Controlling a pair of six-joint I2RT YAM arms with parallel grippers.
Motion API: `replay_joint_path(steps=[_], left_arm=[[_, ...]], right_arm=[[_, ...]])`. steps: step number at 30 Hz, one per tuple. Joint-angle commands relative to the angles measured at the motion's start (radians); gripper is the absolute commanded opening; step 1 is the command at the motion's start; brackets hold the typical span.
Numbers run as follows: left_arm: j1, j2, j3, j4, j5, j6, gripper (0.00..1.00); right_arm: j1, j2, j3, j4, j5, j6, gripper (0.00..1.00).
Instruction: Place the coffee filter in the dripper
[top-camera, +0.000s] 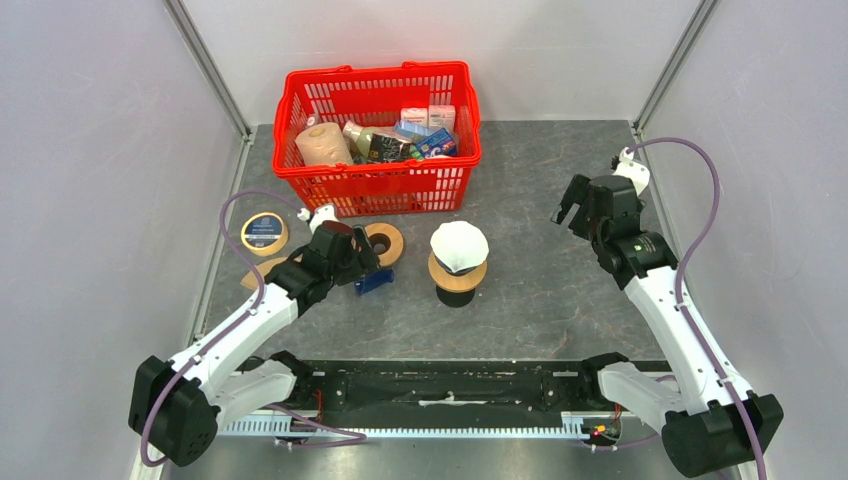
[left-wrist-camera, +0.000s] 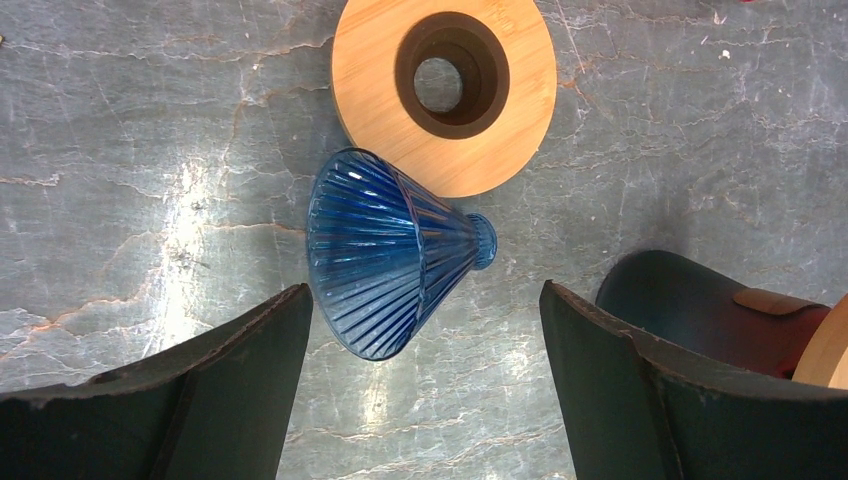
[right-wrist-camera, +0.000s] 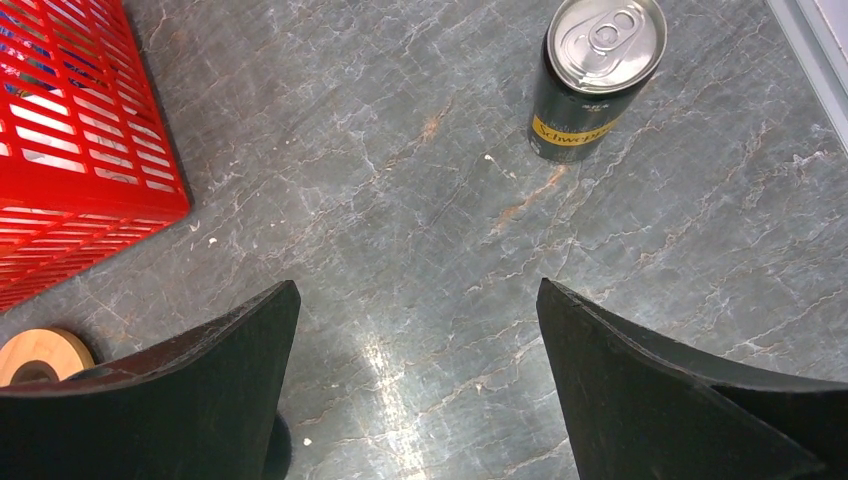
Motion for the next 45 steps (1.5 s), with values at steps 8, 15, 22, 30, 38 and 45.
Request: replay_joint_path(steps=[8, 15, 22, 30, 38, 45], left_arm=[[0.116, 0.114, 0.082, 0.098, -0.04, 0.007, 0.91], [0.251, 0.266, 0.093, 0.252, 0.09, 0.035, 0.9], [0.27, 0.427, 0.164, 0.274, 0.094, 0.075, 0.9], [0.268, 0.57, 0.182, 0.301, 0.127, 0.063, 0.85], [0.233, 0.601, 0.176, 0.279, 0.092, 0.062, 0.83], [0.184, 0.616, 0.186, 0.208, 0.019, 0.079, 0.8]], right_arm=[[-0.002, 0.004, -0.012, 0.048, 0.016, 0.007, 0.97], [-0.003, 0.015, -0.009, 0.05, 0.01, 0.002, 0.97], [-0.002, 0.008, -0.012, 0.049, 0.018, -0.004, 0.97], [-0.002, -0.001, -0.015, 0.048, 0.032, -0.006, 0.97], [-0.003, -0.001, -0.016, 0.049, 0.035, -0.006, 0.97], [-0.002, -0.007, -0.017, 0.049, 0.042, -0.006, 0.97]])
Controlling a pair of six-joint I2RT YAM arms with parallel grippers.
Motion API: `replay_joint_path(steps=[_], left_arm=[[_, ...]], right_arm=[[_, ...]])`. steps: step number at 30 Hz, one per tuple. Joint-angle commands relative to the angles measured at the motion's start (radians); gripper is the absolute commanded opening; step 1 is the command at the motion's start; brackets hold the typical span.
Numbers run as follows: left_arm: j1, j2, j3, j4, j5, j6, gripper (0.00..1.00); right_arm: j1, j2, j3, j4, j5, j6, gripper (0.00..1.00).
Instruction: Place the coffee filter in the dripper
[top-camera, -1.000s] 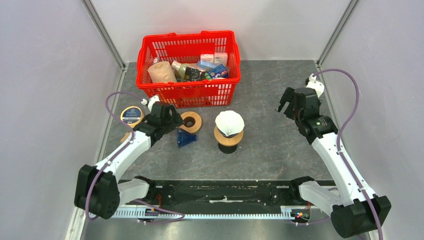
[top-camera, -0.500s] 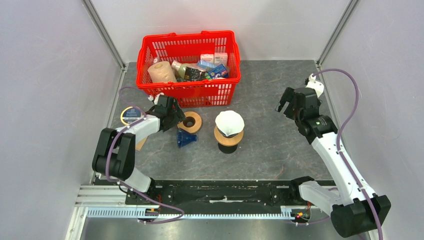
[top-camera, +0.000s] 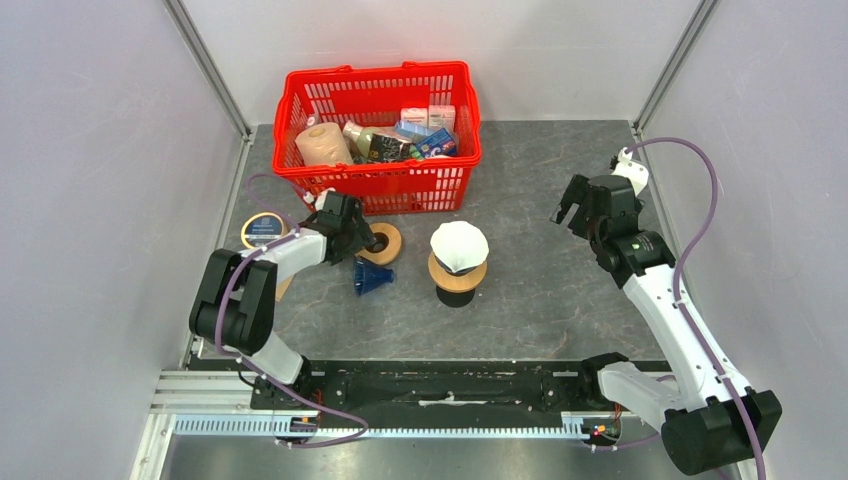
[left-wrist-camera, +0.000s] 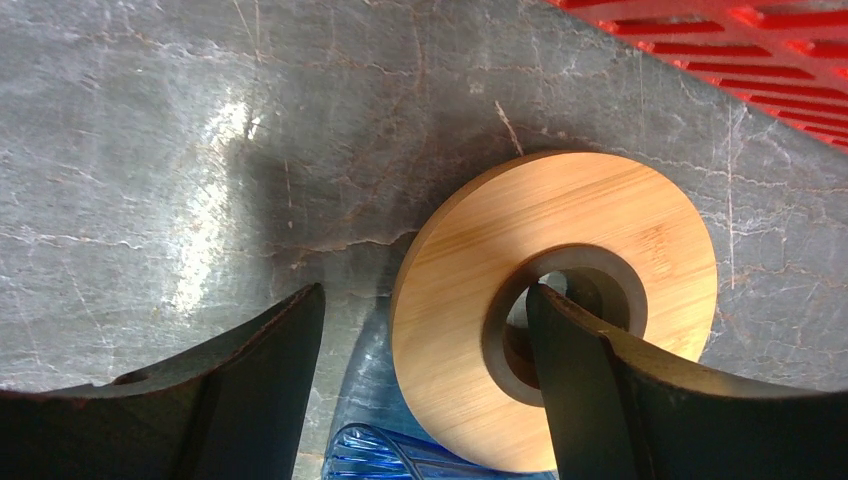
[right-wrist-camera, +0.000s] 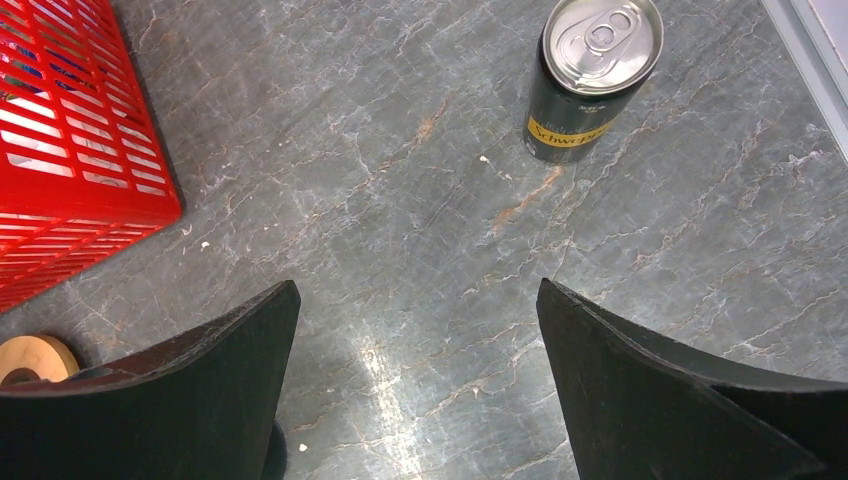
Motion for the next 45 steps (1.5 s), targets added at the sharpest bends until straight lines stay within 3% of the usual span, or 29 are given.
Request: replay_joint_path(steps=[1, 10, 26, 45], left_arm=[[-0.04, 0.039, 0.033, -0.056, -0.063, 0.043, 0.8], [-0.047, 0.101, 0.065, -0.123, -0.044, 0.035, 0.66], [-0.055, 0.004, 0.035, -0.116, -0.051, 0.018, 0.39], [-0.144, -0.043, 0.004, -0.102, -0.176, -0.103, 0.2]], right_arm=[[-0.002, -0.022, -0.011, 0.032, 0.031, -0.005, 0.97], [-0.002, -0.035, -0.016, 0.034, 0.075, -0.011, 0.97], [-0.002, -0.05, -0.029, 0.051, 0.06, 0.004, 0.97], [-0.003, 0.012, 0.119, -0.045, 0.019, 0.017, 0.93]])
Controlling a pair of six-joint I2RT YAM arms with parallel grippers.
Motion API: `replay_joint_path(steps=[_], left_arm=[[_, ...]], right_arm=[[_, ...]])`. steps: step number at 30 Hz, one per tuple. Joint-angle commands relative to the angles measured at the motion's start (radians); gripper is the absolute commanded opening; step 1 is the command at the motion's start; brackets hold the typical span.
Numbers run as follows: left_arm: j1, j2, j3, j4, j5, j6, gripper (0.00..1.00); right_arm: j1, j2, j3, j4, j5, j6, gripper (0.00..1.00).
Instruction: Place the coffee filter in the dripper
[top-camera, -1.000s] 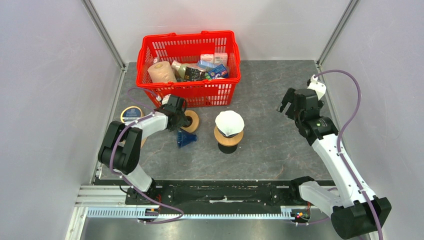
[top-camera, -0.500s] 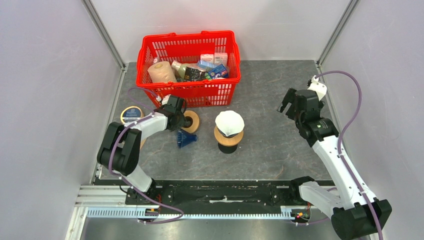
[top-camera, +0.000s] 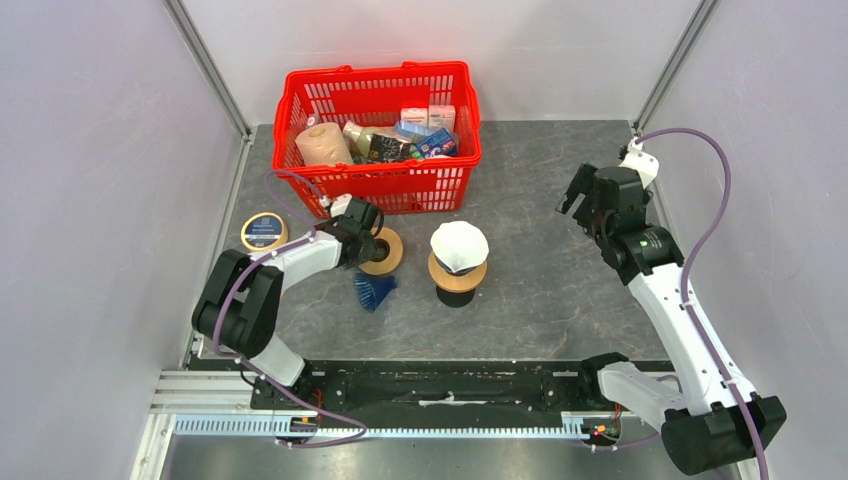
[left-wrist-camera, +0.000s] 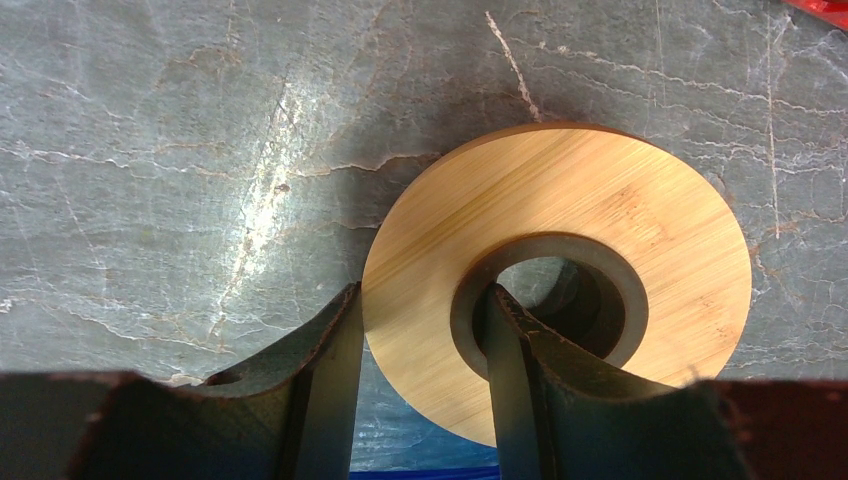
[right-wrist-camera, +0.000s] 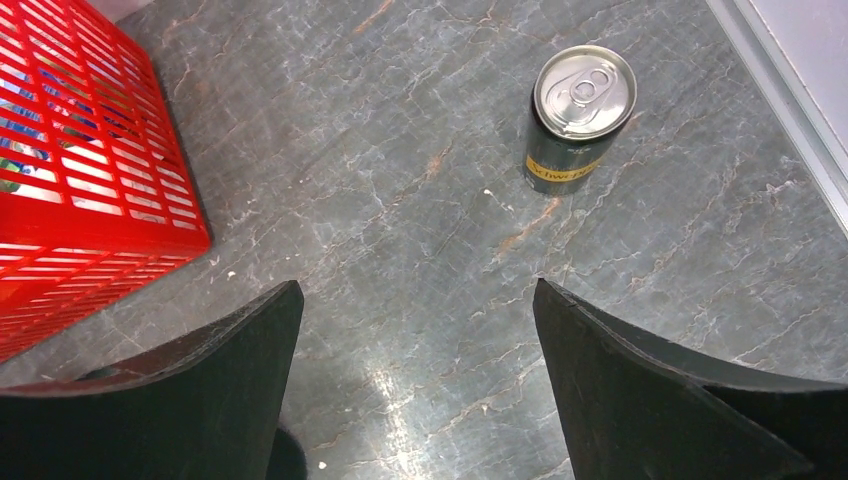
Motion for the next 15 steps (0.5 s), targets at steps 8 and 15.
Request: replay_joint_path(steps=[8, 15], left_arm=[[-0.019, -0.086, -0.06, 0.067, -0.01, -0.06, 0.03], [-0.018, -0.158, -0.103, 0.114, 0.016, -0.029, 0.02]], right_arm=[[-0.002, 0.042, 0.072, -0.026, -0.013, 0.031, 0.93], [-0.002, 0.06, 0.084, 0.002, -0.05, 0.039, 0.92]])
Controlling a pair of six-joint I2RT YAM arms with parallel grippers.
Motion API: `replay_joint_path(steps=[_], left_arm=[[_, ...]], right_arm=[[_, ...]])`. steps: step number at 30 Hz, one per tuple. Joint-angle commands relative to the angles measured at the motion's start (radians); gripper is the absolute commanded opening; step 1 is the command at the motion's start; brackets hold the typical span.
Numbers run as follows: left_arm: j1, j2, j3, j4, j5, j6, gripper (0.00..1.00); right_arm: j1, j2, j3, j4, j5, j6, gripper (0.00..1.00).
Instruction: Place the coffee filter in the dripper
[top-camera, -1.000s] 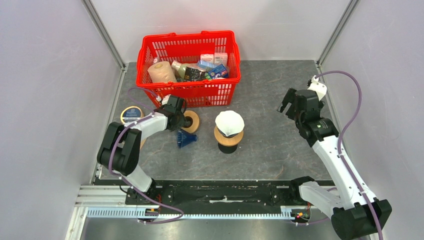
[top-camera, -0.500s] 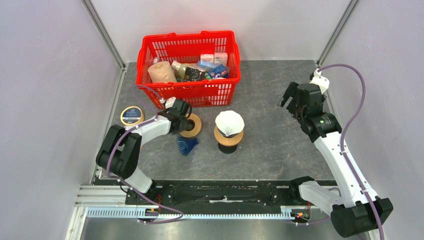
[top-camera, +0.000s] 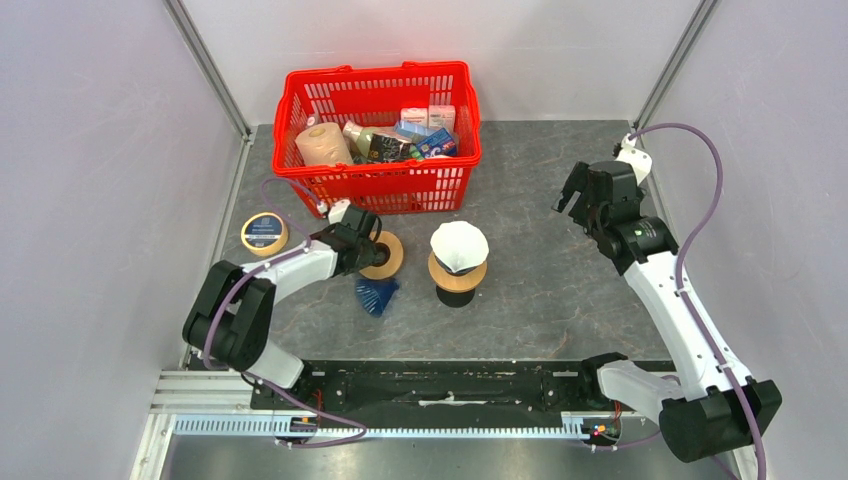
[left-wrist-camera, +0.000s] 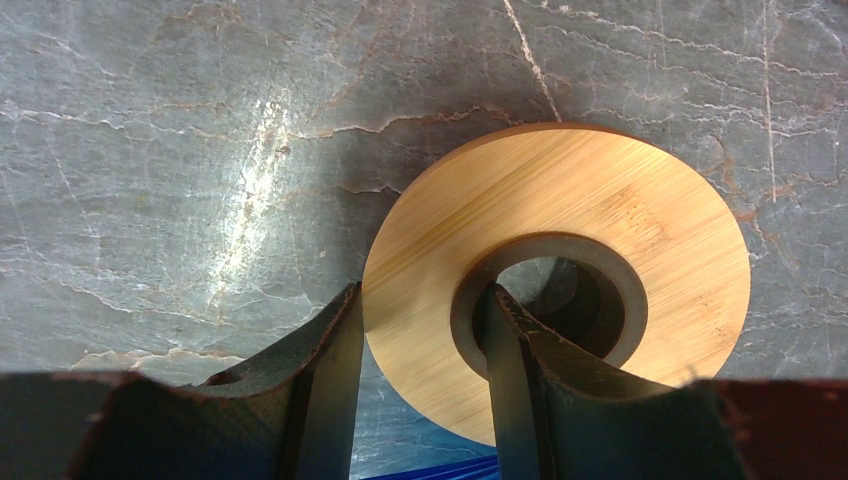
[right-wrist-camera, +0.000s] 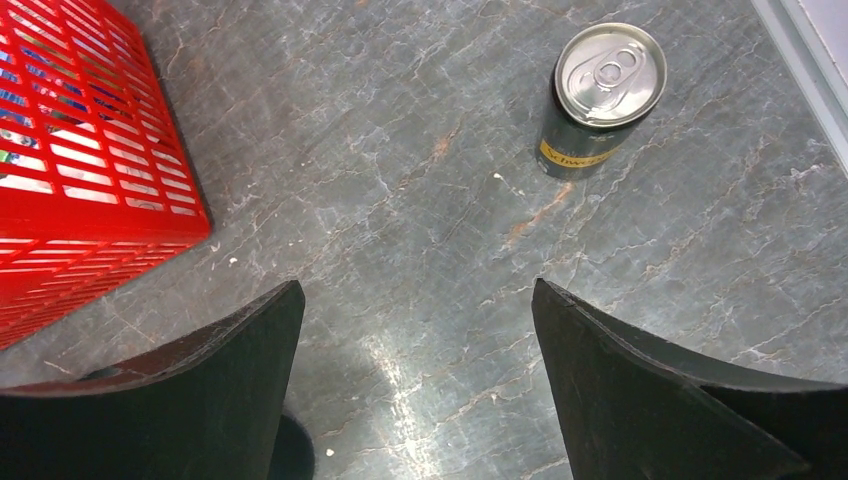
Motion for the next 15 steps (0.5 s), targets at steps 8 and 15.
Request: replay_joint_path(steps=[8, 15], left_arm=[[-0.004, -0.2, -0.077, 0.109, 0.02, 0.013, 0.02], [-0.003, -0.279, -0.054, 0.057, 0.048, 0.048, 0.02]], right_arm=[[-0.003, -0.048, -0.055, 0.187, -0.102, -0.032, 0.92], [-0.002, -0.067, -0.142, 0.318, -0.076, -0.097, 0.92]])
